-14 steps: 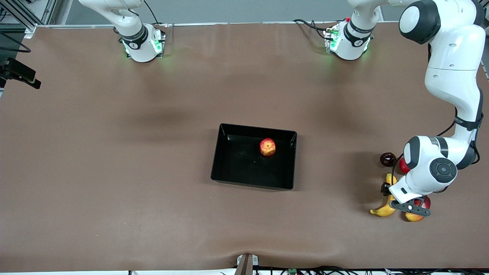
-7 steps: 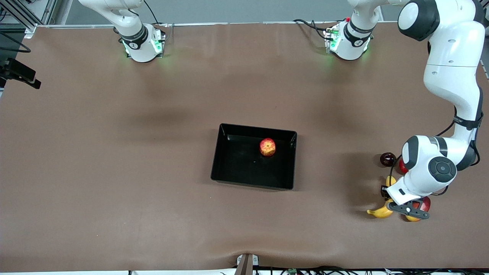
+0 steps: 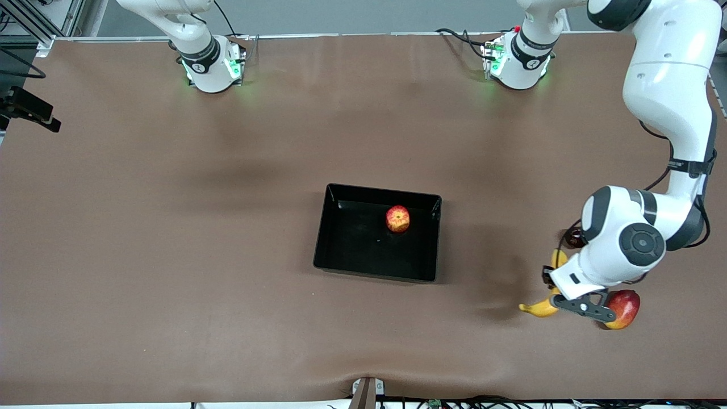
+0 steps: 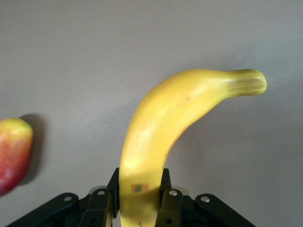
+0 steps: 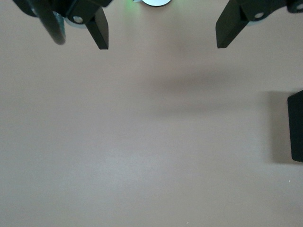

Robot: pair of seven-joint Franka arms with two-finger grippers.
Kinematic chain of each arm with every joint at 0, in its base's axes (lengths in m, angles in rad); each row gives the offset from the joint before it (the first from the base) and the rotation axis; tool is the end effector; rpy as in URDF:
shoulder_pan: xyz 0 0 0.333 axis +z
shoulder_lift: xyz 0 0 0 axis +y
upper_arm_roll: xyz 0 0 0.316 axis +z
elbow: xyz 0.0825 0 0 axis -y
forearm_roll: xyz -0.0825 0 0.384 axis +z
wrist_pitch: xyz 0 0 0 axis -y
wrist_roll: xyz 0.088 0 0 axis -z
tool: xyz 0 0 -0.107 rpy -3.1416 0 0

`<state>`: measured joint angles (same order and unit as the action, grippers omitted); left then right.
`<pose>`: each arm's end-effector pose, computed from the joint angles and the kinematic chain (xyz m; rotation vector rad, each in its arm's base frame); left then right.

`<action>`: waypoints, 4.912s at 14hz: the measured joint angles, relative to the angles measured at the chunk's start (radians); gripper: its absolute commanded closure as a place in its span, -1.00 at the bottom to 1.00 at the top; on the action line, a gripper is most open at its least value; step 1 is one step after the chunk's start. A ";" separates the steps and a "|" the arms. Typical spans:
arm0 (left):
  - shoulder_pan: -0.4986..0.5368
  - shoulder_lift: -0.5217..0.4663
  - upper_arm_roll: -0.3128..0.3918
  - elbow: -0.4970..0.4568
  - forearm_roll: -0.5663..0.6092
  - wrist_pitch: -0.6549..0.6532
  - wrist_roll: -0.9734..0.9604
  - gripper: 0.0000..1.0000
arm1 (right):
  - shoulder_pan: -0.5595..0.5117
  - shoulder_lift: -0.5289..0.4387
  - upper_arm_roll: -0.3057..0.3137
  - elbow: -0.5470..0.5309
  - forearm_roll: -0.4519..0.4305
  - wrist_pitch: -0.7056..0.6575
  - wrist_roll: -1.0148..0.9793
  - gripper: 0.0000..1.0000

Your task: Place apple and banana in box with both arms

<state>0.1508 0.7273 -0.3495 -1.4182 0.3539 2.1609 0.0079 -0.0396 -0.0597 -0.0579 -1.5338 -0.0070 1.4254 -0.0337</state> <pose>0.7271 -0.0794 0.2916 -3.0380 0.4685 -0.1085 0.5178 -0.0526 0.6613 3.1387 -0.1012 -0.0768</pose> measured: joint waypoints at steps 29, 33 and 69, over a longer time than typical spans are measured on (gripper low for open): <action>-0.578 0.106 -0.060 0.031 0.001 0.130 -1.000 1.00 | -0.020 0.000 -0.003 -0.001 0.000 0.000 0.002 -1.00; -0.634 0.143 -0.009 0.032 0.001 0.193 -1.011 1.00 | -0.020 0.000 -0.002 -0.002 0.000 -0.001 0.002 -1.00; -0.144 -0.402 0.022 0.081 -0.073 -0.365 -0.417 -1.00 | -0.020 0.000 0.006 -0.003 0.001 -0.007 0.001 -1.00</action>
<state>0.0068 0.3255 -0.3273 -1.3367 0.2814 1.7957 -0.4092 -0.0598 -0.0597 -0.0517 -1.5365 -0.0061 1.4187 -0.0324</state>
